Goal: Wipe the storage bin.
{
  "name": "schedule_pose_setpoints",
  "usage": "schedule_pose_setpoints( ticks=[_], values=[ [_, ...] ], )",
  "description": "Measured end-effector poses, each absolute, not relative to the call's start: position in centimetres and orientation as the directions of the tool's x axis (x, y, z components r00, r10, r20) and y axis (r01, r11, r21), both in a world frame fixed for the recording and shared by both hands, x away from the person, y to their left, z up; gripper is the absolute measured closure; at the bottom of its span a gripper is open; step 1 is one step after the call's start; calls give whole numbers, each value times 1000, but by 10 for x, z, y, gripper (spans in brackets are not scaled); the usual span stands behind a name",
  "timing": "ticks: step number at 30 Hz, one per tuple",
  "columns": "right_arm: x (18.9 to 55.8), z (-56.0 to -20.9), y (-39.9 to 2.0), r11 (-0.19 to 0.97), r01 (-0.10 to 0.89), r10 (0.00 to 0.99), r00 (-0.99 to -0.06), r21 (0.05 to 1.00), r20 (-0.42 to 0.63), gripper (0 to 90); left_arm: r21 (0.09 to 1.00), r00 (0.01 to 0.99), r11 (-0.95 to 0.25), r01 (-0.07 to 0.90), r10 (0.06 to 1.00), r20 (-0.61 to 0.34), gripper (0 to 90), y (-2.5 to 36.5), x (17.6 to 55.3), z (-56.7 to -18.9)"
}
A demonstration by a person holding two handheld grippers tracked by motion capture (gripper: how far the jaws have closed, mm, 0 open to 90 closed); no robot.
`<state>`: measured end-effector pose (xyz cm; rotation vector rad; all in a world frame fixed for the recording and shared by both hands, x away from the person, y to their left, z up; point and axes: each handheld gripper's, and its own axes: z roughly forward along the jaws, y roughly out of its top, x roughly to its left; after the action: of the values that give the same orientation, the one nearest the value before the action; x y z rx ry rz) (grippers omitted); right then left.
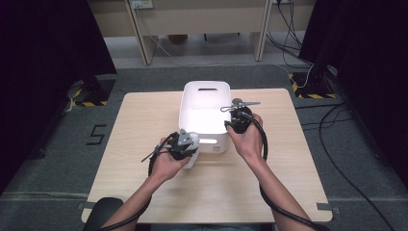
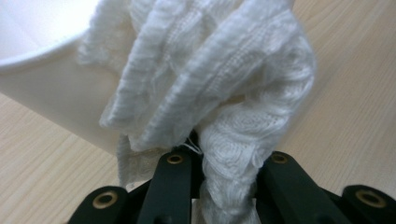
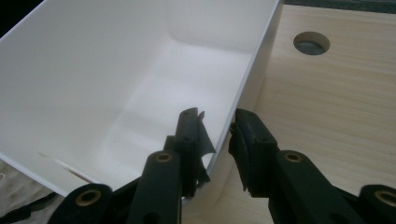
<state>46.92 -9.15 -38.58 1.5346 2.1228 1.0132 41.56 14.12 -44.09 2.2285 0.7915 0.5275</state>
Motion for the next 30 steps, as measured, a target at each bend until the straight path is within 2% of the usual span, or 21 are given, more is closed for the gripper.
schedule_pose_setpoints(
  ticks=[30],
  values=[
    [469,-386,-91,163,685,920,-365,710,141,717,717,742,-589,373,653,150,789,128,417,-440]
  ],
)
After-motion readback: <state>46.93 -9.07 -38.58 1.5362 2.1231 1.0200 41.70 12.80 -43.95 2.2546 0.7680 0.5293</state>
